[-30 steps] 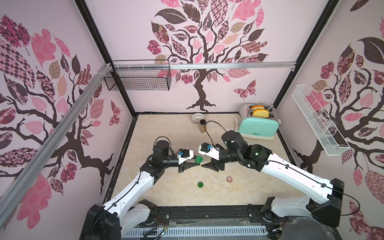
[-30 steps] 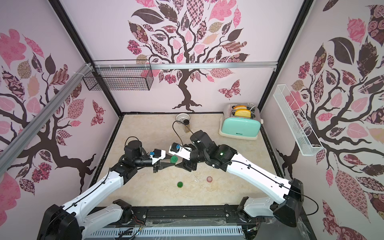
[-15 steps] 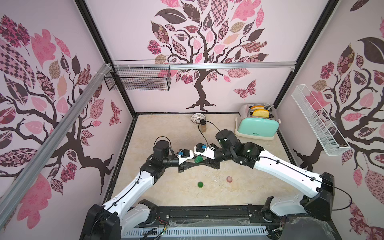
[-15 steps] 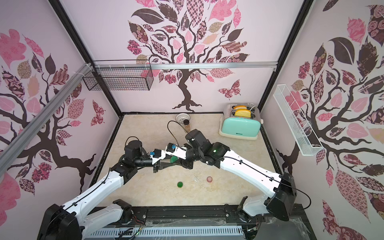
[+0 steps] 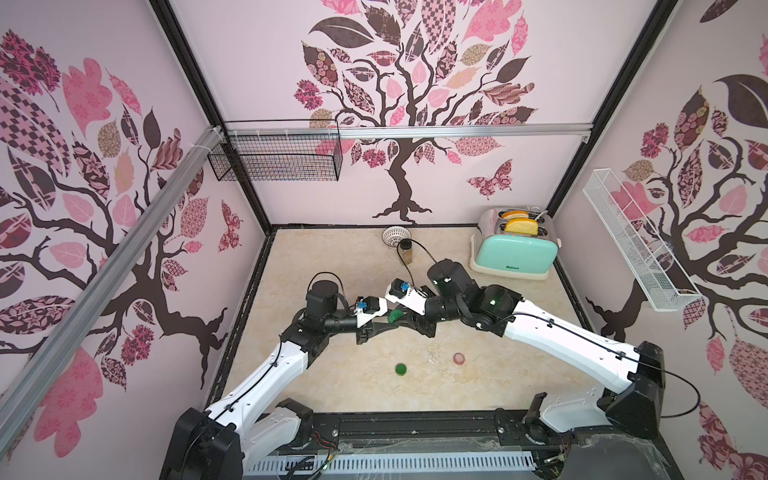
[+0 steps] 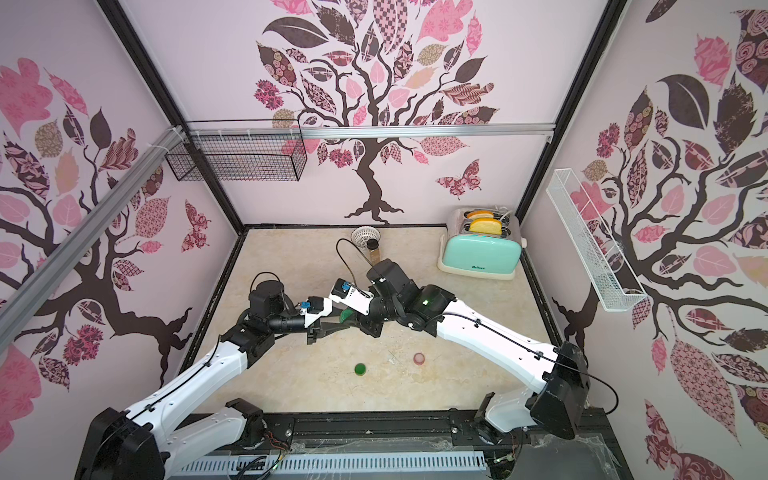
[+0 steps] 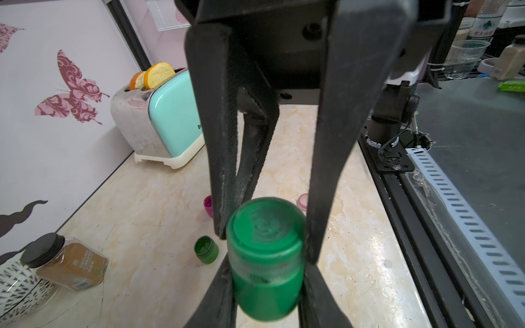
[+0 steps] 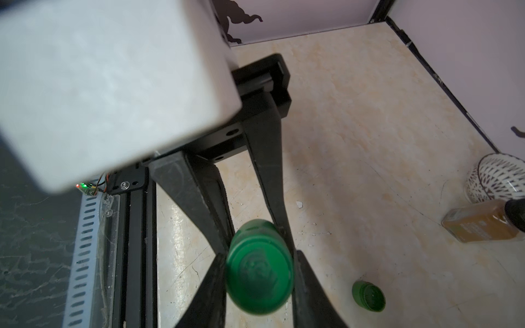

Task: Close the paint jar lid
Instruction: Screw the lid onto the paint jar, then place the paint jar at the center of the board.

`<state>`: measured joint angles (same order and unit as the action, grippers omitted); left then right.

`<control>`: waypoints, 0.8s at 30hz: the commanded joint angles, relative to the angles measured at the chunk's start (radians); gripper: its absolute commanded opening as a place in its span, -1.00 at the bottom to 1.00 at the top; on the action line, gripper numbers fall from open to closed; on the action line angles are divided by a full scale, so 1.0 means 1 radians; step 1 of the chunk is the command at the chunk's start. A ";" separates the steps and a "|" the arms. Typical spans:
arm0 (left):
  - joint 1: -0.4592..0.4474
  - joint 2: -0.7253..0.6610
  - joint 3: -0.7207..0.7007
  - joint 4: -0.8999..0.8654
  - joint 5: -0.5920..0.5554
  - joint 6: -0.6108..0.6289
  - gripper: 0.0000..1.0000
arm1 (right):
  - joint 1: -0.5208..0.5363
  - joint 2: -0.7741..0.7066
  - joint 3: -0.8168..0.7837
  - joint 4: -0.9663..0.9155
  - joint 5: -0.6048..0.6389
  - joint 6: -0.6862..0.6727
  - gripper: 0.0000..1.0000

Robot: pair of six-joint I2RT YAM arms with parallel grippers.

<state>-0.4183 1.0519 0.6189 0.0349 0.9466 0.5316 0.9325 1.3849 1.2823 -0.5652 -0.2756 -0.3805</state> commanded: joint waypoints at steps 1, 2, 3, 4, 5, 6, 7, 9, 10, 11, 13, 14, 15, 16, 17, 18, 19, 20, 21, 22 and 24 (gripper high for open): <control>-0.007 -0.013 0.019 0.016 -0.017 0.016 -0.47 | 0.058 0.020 0.040 0.118 0.248 0.242 -1.00; -0.007 -0.016 0.016 0.025 -0.024 0.012 -0.47 | 0.080 0.030 0.049 0.119 0.322 0.322 -1.00; -0.007 -0.017 0.012 0.035 -0.030 0.008 -0.47 | 0.097 0.045 0.065 0.108 0.387 0.413 -1.00; -0.007 -0.021 0.009 0.044 -0.037 0.005 -0.47 | 0.106 0.059 0.080 0.091 0.431 0.502 -1.00; -0.007 -0.024 0.006 0.050 -0.044 0.004 -0.47 | 0.112 0.078 0.102 0.063 0.468 0.611 -1.00; -0.007 -0.027 0.003 0.055 -0.051 0.002 -0.48 | 0.117 0.098 0.123 0.035 0.481 0.703 -1.00; -0.007 -0.031 0.001 0.058 -0.056 0.001 -0.48 | 0.121 0.111 0.139 0.018 0.488 0.769 -1.00; -0.007 -0.036 -0.004 0.069 -0.066 -0.003 -0.48 | 0.135 0.142 0.176 -0.025 0.512 0.891 -1.00; -0.007 -0.039 -0.007 0.074 -0.067 -0.005 -0.48 | 0.141 0.155 0.191 -0.037 0.522 0.923 -1.00; -0.007 -0.041 -0.008 0.077 -0.069 -0.008 -0.48 | 0.150 0.166 0.201 -0.046 0.532 0.942 -1.00; -0.008 -0.042 -0.008 0.081 -0.069 -0.009 -0.48 | 0.157 0.182 0.211 -0.049 0.535 0.955 -1.00; -0.007 -0.042 -0.008 0.081 -0.068 -0.010 -0.48 | 0.158 0.186 0.210 -0.051 0.536 0.961 -1.00; -0.007 -0.043 -0.008 0.082 -0.068 -0.012 -0.48 | 0.158 0.187 0.209 -0.050 0.536 0.961 -1.00; -0.007 -0.043 -0.009 0.082 -0.068 -0.012 -0.47 | 0.158 0.187 0.205 -0.050 0.539 0.959 -1.00; -0.007 -0.043 -0.009 0.082 -0.067 -0.013 -0.47 | 0.158 0.186 0.203 -0.048 0.539 0.953 -1.00; -0.007 -0.042 -0.008 0.082 -0.068 -0.013 -0.47 | 0.159 0.184 0.198 -0.044 0.538 0.947 -1.00; -0.007 -0.041 -0.009 0.082 -0.068 -0.013 -0.46 | 0.158 0.181 0.193 -0.040 0.536 0.940 -1.00; -0.006 -0.044 -0.009 0.082 -0.068 -0.012 -0.43 | 0.159 0.177 0.193 -0.036 0.534 0.928 -1.00; -0.006 -0.044 -0.010 0.082 -0.071 -0.012 -0.40 | 0.158 0.174 0.192 -0.031 0.531 0.915 -1.00; -0.007 -0.046 -0.009 0.081 -0.073 -0.012 -0.32 | 0.158 0.169 0.190 -0.027 0.530 0.900 -1.00; -0.006 -0.049 -0.010 0.079 -0.080 -0.012 -0.09 | 0.157 0.160 0.186 -0.022 0.544 0.866 -1.00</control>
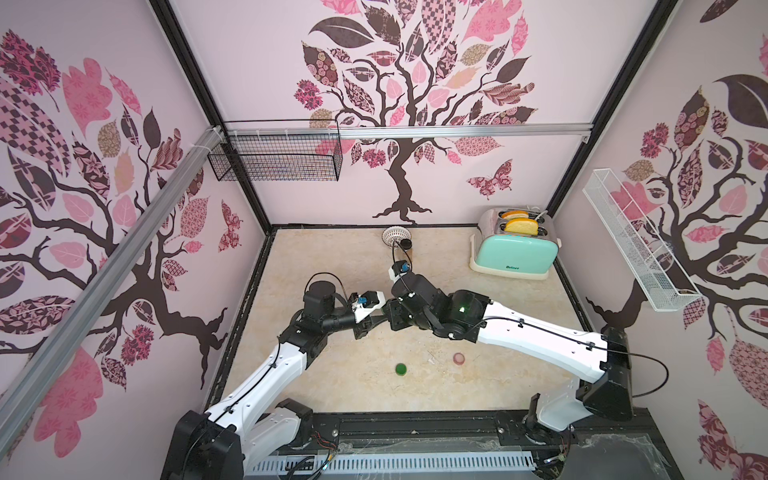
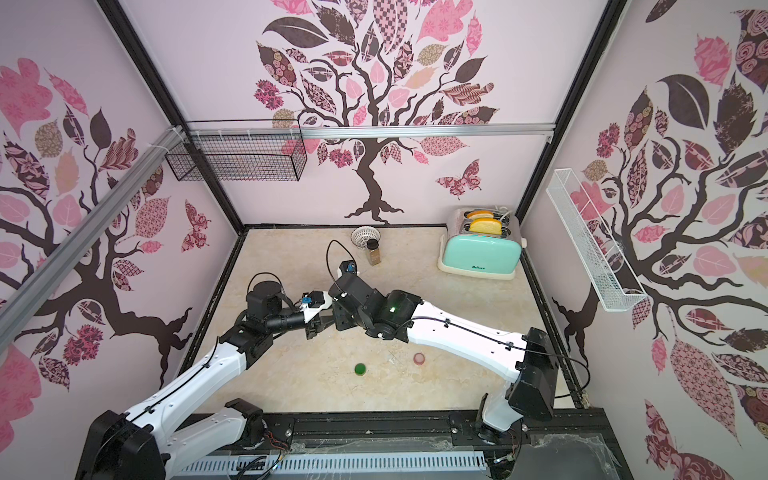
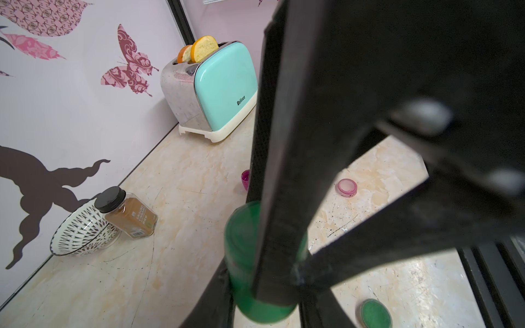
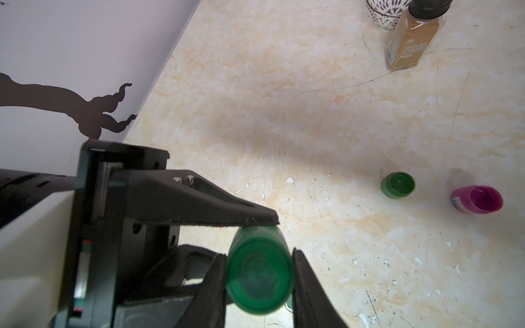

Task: Close the paint jar lid
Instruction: Place the paint jar at the center of the board.

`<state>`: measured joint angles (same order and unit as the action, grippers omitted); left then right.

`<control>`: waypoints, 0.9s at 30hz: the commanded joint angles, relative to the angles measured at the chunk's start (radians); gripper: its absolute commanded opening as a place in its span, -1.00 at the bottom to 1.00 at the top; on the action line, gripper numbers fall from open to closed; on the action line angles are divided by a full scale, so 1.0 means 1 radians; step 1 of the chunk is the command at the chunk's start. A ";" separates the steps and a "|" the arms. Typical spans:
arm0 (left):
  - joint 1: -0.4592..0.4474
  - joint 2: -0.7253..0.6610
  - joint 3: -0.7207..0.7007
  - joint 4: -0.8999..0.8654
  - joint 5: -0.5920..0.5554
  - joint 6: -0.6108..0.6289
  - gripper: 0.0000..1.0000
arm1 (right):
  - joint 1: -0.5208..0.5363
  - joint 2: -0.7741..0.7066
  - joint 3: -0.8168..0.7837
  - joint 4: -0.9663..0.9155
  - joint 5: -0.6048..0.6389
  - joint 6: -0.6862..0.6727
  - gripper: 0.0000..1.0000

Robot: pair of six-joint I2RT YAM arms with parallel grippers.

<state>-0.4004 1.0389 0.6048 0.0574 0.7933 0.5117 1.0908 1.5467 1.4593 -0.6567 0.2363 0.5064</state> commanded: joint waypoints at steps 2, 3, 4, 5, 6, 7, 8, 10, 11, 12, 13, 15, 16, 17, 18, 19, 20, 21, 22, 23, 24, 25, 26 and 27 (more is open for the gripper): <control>-0.025 -0.043 0.006 0.059 0.049 -0.004 0.15 | -0.004 -0.012 0.007 0.073 0.071 -0.067 -1.00; -0.026 -0.046 0.005 0.059 0.027 -0.010 0.32 | -0.010 -0.014 0.006 0.072 0.092 -0.081 -1.00; -0.025 -0.052 0.003 0.065 -0.007 -0.027 0.68 | -0.022 -0.015 0.006 0.074 0.110 -0.092 -1.00; -0.025 -0.058 -0.005 0.086 -0.055 -0.052 0.95 | -0.039 -0.013 0.003 0.075 0.113 -0.097 -1.00; -0.025 -0.065 -0.013 0.113 -0.115 -0.082 0.96 | -0.064 -0.009 0.001 0.077 0.107 -0.095 -1.00; -0.025 -0.075 -0.020 0.145 -0.172 -0.112 0.96 | -0.087 -0.002 0.001 0.076 0.099 -0.090 -1.00; -0.024 -0.087 -0.026 0.163 -0.239 -0.140 0.96 | -0.116 0.010 -0.001 0.080 0.088 -0.082 -1.00; -0.022 -0.108 -0.043 0.199 -0.354 -0.182 0.96 | -0.158 0.040 0.002 0.098 0.080 -0.081 -1.00; -0.022 -0.118 -0.051 0.219 -0.414 -0.210 0.96 | -0.175 0.062 0.008 0.106 0.078 -0.083 -1.00; -0.021 -0.126 -0.057 0.237 -0.467 -0.239 0.96 | -0.190 0.087 0.015 0.118 0.080 -0.087 -1.00; -0.019 -0.132 -0.056 0.247 -0.513 -0.268 0.96 | -0.199 0.113 0.023 0.126 0.084 -0.087 -1.00; -0.012 -0.139 -0.053 0.262 -0.597 -0.327 0.96 | -0.216 0.181 0.056 0.140 0.078 -0.094 -1.00; -0.006 -0.141 -0.050 0.262 -0.618 -0.341 0.96 | -0.220 0.207 0.069 0.143 0.082 -0.093 -1.00; -0.001 -0.143 -0.045 0.259 -0.638 -0.353 0.96 | -0.224 0.246 0.091 0.149 0.083 -0.095 -1.00; 0.004 -0.146 -0.042 0.257 -0.656 -0.367 0.96 | -0.224 0.285 0.112 0.156 0.084 -0.099 -1.00; 0.008 -0.149 -0.037 0.257 -0.671 -0.383 0.96 | -0.225 0.318 0.132 0.160 0.084 -0.096 -1.00; 0.014 -0.150 -0.036 0.257 -0.686 -0.397 0.96 | -0.226 0.357 0.154 0.164 0.075 -0.093 -1.00; 0.020 -0.152 -0.033 0.255 -0.694 -0.408 0.96 | -0.226 0.395 0.176 0.167 0.070 -0.084 -1.00; 0.025 -0.152 -0.028 0.253 -0.698 -0.415 0.96 | -0.227 0.430 0.198 0.168 0.060 -0.075 -1.00; 0.030 -0.154 -0.028 0.253 -0.703 -0.426 0.96 | -0.227 0.462 0.220 0.166 0.052 -0.068 -1.00; 0.035 -0.155 -0.025 0.254 -0.707 -0.437 0.96 | -0.227 0.498 0.242 0.165 0.046 -0.058 -1.00; 0.039 -0.157 -0.024 0.254 -0.706 -0.449 0.96 | -0.227 0.530 0.264 0.162 0.039 -0.050 -1.00; 0.045 -0.158 -0.021 0.254 -0.701 -0.464 0.96 | -0.227 0.561 0.288 0.151 0.037 -0.040 -1.00; 0.049 -0.160 -0.018 0.255 -0.697 -0.478 0.96 | -0.227 0.593 0.317 0.136 0.035 -0.034 -1.00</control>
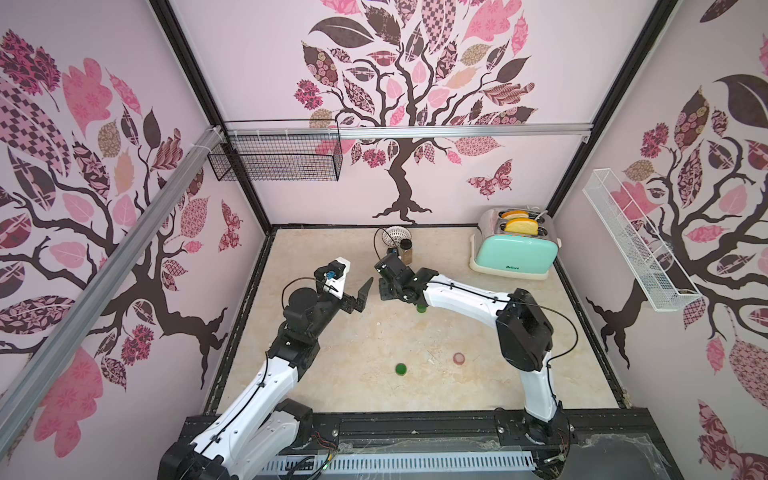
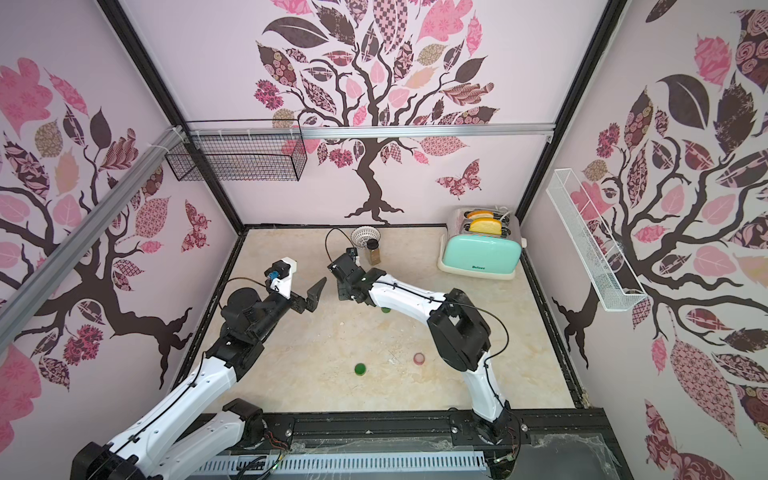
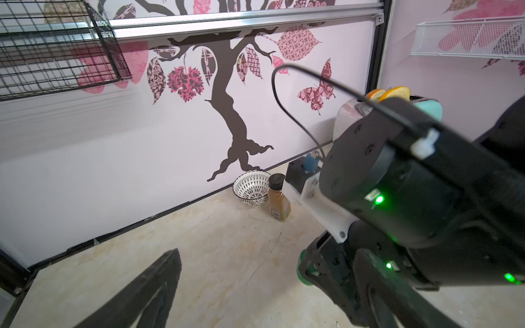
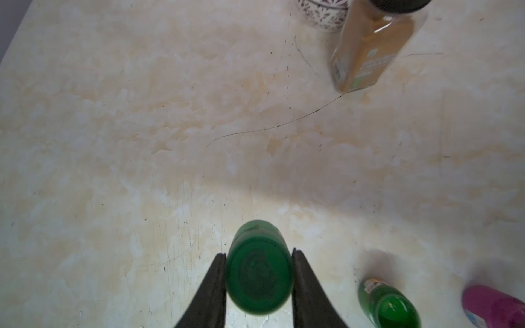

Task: Close the paint jar lid
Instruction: Place the paint jar at the center of the board, then pick up the paint jar from the center of the board.

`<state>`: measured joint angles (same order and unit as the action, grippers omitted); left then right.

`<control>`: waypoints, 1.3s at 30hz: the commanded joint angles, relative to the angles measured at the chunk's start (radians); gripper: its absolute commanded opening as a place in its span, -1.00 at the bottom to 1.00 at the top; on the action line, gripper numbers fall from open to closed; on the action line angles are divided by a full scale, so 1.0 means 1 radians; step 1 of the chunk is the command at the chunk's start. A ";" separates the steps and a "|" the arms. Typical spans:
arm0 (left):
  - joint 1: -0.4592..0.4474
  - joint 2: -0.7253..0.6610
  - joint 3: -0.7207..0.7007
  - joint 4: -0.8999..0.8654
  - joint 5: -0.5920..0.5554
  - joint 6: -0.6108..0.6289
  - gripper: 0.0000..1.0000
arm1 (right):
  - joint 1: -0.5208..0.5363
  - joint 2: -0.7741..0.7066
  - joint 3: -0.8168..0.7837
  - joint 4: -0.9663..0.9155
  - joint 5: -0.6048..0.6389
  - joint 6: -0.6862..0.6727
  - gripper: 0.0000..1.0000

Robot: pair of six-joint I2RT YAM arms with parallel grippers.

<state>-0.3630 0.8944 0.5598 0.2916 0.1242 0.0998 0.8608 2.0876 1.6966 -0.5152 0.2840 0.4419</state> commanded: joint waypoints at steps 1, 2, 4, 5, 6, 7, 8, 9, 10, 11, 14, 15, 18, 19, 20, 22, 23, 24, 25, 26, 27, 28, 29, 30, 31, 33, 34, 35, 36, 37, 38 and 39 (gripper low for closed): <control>0.013 -0.017 0.028 0.022 -0.023 -0.072 0.96 | 0.003 0.075 0.100 -0.015 -0.016 0.031 -0.99; 0.015 -0.018 0.028 0.025 -0.018 -0.076 0.96 | 0.003 0.100 0.121 -0.024 -0.019 0.031 -0.98; 0.020 -0.020 0.028 0.030 -0.012 -0.081 0.96 | 0.003 0.142 0.156 -0.035 -0.018 0.032 -0.95; 0.022 -0.020 0.028 0.030 -0.006 -0.080 0.96 | 0.003 0.161 0.172 -0.044 -0.015 0.030 -0.94; 0.024 -0.020 0.027 0.030 -0.001 -0.076 0.96 | 0.003 0.175 0.185 -0.051 -0.014 0.029 -0.94; 0.024 -0.020 0.028 0.030 0.005 -0.072 0.96 | 0.004 0.190 0.194 -0.055 -0.012 0.026 -0.93; 0.025 -0.021 0.027 0.030 0.008 -0.071 0.96 | 0.004 0.201 0.201 -0.061 -0.012 0.024 -0.92; 0.025 -0.022 0.028 0.030 0.009 -0.069 0.96 | 0.005 0.211 0.207 -0.064 -0.012 0.022 -0.90; 0.025 -0.020 0.028 0.030 0.013 -0.068 0.96 | 0.004 0.220 0.211 -0.068 -0.011 0.019 -0.87; 0.027 -0.019 0.028 0.030 0.015 -0.066 0.96 | 0.006 0.228 0.213 -0.072 -0.010 0.018 -0.83; 0.029 -0.016 0.028 0.030 0.026 -0.064 0.96 | 0.007 0.245 0.222 -0.080 -0.009 0.011 -0.74; 0.029 -0.014 0.028 0.030 0.029 -0.063 0.96 | 0.009 0.248 0.225 -0.084 -0.005 0.009 -0.69; 0.029 -0.011 0.028 0.030 0.037 -0.060 0.96 | 0.011 0.256 0.233 -0.094 -0.005 0.000 -0.38; 0.029 -0.011 0.028 0.030 0.038 -0.060 0.96 | 0.011 0.258 0.238 -0.100 -0.011 -0.003 -0.24; 0.029 -0.011 0.028 0.031 0.038 -0.063 0.96 | 0.011 0.257 0.244 -0.105 -0.019 -0.011 -0.11; 0.030 -0.012 0.029 0.030 0.035 -0.069 0.96 | 0.011 0.244 0.249 -0.109 -0.029 -0.022 0.18; 0.031 -0.011 0.029 0.030 0.033 -0.072 0.96 | 0.011 0.229 0.249 -0.108 -0.031 -0.030 0.34; 0.030 -0.011 0.029 0.030 0.029 -0.075 0.96 | 0.011 0.213 0.247 -0.106 -0.031 -0.040 0.44; 0.031 -0.012 0.031 0.030 0.024 -0.082 0.96 | 0.011 0.191 0.246 -0.106 -0.028 -0.051 0.55; 0.033 -0.012 0.032 0.025 0.017 -0.089 0.96 | 0.009 0.163 0.243 -0.106 -0.022 -0.063 0.65; 0.033 -0.012 0.036 0.020 0.009 -0.100 0.96 | 0.010 0.134 0.237 -0.102 -0.016 -0.076 0.69; 0.033 -0.010 0.043 0.011 -0.006 -0.122 0.96 | 0.007 0.097 0.222 -0.096 -0.009 -0.087 0.77; 0.034 -0.007 0.052 -0.001 -0.023 -0.148 0.96 | 0.003 0.056 0.198 -0.087 -0.003 -0.094 0.83; 0.035 -0.002 0.062 -0.012 -0.034 -0.170 0.96 | -0.002 0.012 0.171 -0.074 0.001 -0.099 0.89; 0.036 0.004 0.074 -0.029 -0.037 -0.191 0.96 | -0.008 -0.038 0.129 -0.058 0.004 -0.106 0.95; 0.040 0.013 0.099 -0.066 -0.022 -0.200 0.96 | -0.020 -0.132 0.045 -0.030 0.013 -0.127 0.98; 0.042 0.017 0.111 -0.087 -0.004 -0.189 0.96 | -0.027 -0.179 -0.001 -0.023 0.018 -0.138 0.98; 0.042 0.018 0.122 -0.105 0.014 -0.178 0.96 | -0.036 -0.222 -0.039 -0.026 0.024 -0.142 0.98; 0.042 0.020 0.128 -0.117 0.024 -0.173 0.96 | -0.045 -0.259 -0.074 -0.028 0.027 -0.143 0.98; 0.043 0.020 0.131 -0.121 0.036 -0.168 0.96 | -0.057 -0.294 -0.112 -0.034 0.023 -0.142 0.98; 0.044 0.024 0.131 -0.121 0.049 -0.166 0.96 | -0.069 -0.327 -0.149 -0.043 0.016 -0.141 0.98; 0.044 0.026 0.131 -0.121 0.064 -0.163 0.96 | -0.079 -0.351 -0.176 -0.051 0.005 -0.139 0.98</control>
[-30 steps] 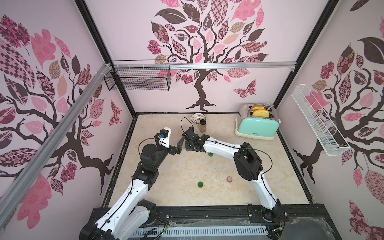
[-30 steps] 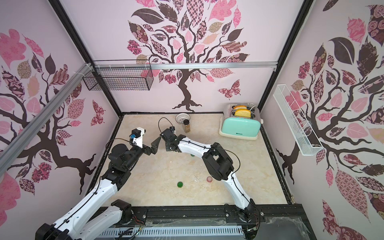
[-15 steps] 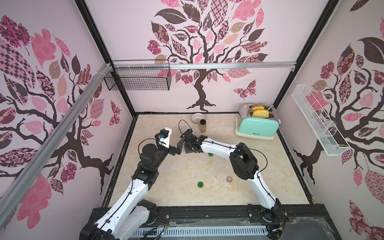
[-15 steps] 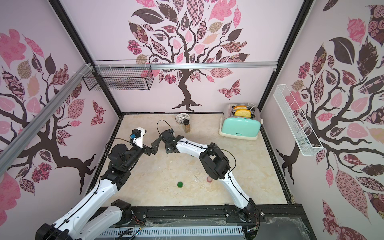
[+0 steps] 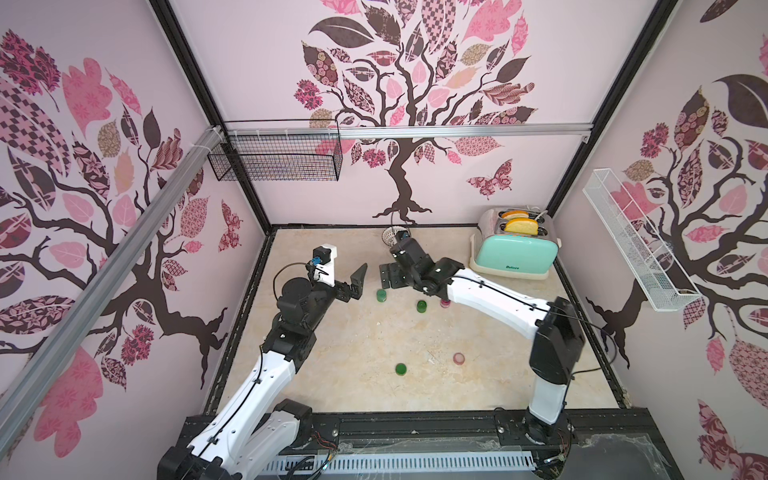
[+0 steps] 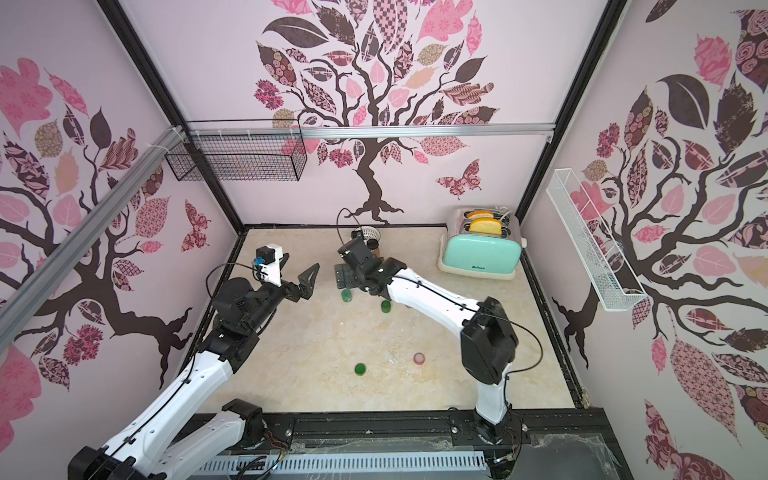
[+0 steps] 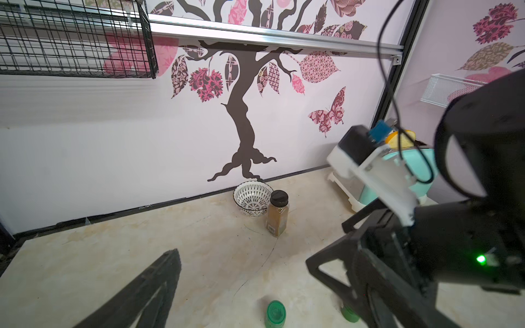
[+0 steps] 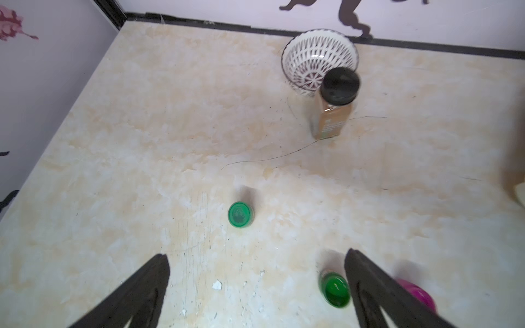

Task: Close the paint jar lid
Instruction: Pick up the paint jar from the center of the board.

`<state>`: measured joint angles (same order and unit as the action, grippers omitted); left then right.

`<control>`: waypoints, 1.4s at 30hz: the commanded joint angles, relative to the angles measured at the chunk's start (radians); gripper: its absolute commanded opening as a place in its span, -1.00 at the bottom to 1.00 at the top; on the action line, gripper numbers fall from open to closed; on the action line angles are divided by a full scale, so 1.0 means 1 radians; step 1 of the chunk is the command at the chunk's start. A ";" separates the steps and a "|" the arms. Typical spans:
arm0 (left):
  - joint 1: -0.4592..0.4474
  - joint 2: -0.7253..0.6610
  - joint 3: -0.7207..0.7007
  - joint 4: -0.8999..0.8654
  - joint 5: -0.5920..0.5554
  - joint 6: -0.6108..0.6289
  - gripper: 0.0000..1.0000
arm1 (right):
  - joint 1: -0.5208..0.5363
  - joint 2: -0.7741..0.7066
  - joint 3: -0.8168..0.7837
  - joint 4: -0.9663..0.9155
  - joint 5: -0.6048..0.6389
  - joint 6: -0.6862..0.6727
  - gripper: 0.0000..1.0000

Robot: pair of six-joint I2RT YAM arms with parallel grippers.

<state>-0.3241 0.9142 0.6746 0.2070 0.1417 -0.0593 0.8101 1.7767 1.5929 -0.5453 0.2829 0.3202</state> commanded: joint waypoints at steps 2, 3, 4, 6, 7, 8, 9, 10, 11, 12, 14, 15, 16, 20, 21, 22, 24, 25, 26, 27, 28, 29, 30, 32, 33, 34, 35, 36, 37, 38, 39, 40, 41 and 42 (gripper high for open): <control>0.005 0.016 0.017 -0.037 0.088 0.005 0.96 | -0.053 -0.074 -0.120 -0.056 -0.020 0.000 0.95; 0.005 0.021 0.016 -0.037 0.105 0.011 0.96 | -0.061 -0.080 -0.135 -0.070 -0.029 0.003 0.89; 0.005 0.027 0.017 -0.037 0.127 0.020 0.96 | -0.067 -0.080 -0.148 -0.088 -0.033 0.005 0.83; 0.003 0.034 0.017 -0.037 0.171 0.041 0.96 | -0.069 -0.071 -0.165 -0.114 -0.043 0.003 0.74; 0.003 0.039 0.017 -0.037 0.191 0.046 0.96 | -0.070 -0.061 -0.166 -0.126 -0.057 0.004 0.72; 0.003 0.048 0.017 -0.037 0.214 0.051 0.96 | -0.070 -0.047 -0.167 -0.137 -0.068 0.008 0.72; 0.002 0.058 0.017 -0.037 0.239 0.055 0.96 | -0.070 -0.035 -0.167 -0.141 -0.075 0.013 0.72; 0.000 0.069 0.021 -0.035 0.268 0.059 0.96 | -0.070 -0.019 -0.168 -0.145 -0.075 0.025 0.72; -0.004 0.076 0.024 -0.035 0.291 0.059 0.96 | -0.070 -0.003 -0.166 -0.149 -0.078 0.029 0.72; -0.009 0.084 0.026 -0.035 0.311 0.064 0.96 | -0.072 0.018 -0.160 -0.151 -0.079 0.031 0.71; -0.023 0.091 0.027 -0.037 0.334 0.083 0.96 | -0.072 0.057 -0.149 -0.162 -0.083 0.033 0.71; -0.035 0.091 0.024 -0.037 0.329 0.088 0.96 | -0.072 0.078 -0.137 -0.172 -0.078 0.040 0.70; -0.047 0.092 0.019 -0.037 0.317 0.092 0.96 | -0.073 0.097 -0.128 -0.182 -0.068 0.046 0.67; -0.081 0.102 0.027 -0.068 0.315 0.109 0.96 | -0.077 0.153 -0.109 -0.185 -0.074 0.049 0.58; -0.082 0.104 0.029 -0.075 0.318 0.110 0.96 | -0.076 0.163 -0.106 -0.185 -0.074 0.050 0.56; -0.083 0.107 0.031 -0.078 0.317 0.112 0.96 | -0.077 0.173 -0.099 -0.186 -0.074 0.052 0.53; -0.083 0.109 0.037 -0.091 0.313 0.119 0.96 | -0.080 0.187 -0.096 -0.178 -0.080 0.057 0.45; -0.083 0.108 0.038 -0.096 0.311 0.123 0.96 | -0.078 0.193 -0.095 -0.172 -0.084 0.060 0.41; -0.082 0.108 0.040 -0.098 0.308 0.126 0.96 | -0.079 0.200 -0.093 -0.169 -0.086 0.060 0.38; -0.082 0.106 0.040 -0.101 0.306 0.128 0.96 | -0.079 0.210 -0.086 -0.169 -0.088 0.060 0.34; -0.082 0.104 0.040 -0.103 0.307 0.128 0.96 | -0.079 0.222 -0.076 -0.174 -0.089 0.060 0.30; -0.083 0.102 0.039 -0.103 0.306 0.128 0.96 | -0.079 0.231 -0.065 -0.179 -0.091 0.060 0.25; -0.083 0.101 0.038 -0.103 0.306 0.130 0.96 | -0.079 0.240 -0.057 -0.182 -0.094 0.060 0.22; -0.083 0.098 0.038 -0.103 0.306 0.131 0.96 | -0.080 0.257 -0.047 -0.186 -0.091 0.062 0.17; -0.083 0.098 0.037 -0.103 0.306 0.131 0.96 | -0.079 0.262 -0.043 -0.187 -0.089 0.063 0.15; -0.084 0.098 0.037 -0.103 0.308 0.131 0.96 | -0.079 0.270 -0.038 -0.189 -0.087 0.063 0.12; -0.082 0.097 0.036 -0.103 0.308 0.131 0.96 | -0.080 0.277 -0.033 -0.194 -0.085 0.065 0.11; -0.083 0.098 0.037 -0.103 0.309 0.131 0.96 | -0.079 0.282 -0.031 -0.197 -0.081 0.066 0.09; -0.083 0.098 0.037 -0.103 0.309 0.131 0.96 | -0.080 0.288 -0.027 -0.200 -0.078 0.067 0.07; -0.082 0.098 0.037 -0.103 0.309 0.131 0.96 | -0.080 0.291 -0.025 -0.203 -0.071 0.069 0.05; -0.083 0.098 0.037 -0.103 0.309 0.133 0.96 | -0.080 0.293 -0.027 -0.204 -0.067 0.069 0.04; -0.083 0.098 0.039 -0.105 0.309 0.133 0.96 | -0.081 0.297 -0.026 -0.204 -0.064 0.071 0.03; -0.083 0.099 0.038 -0.105 0.311 0.133 0.96 | -0.083 0.298 -0.027 -0.205 -0.062 0.072 0.01; -0.083 0.101 0.039 -0.106 0.312 0.133 0.96 | -0.083 0.301 -0.027 -0.203 -0.063 0.073 0.00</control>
<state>-0.4057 1.0199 0.6865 0.1085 0.4435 0.0601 0.7334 2.0552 1.5311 -0.7334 0.2028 0.3820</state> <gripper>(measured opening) 0.980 0.504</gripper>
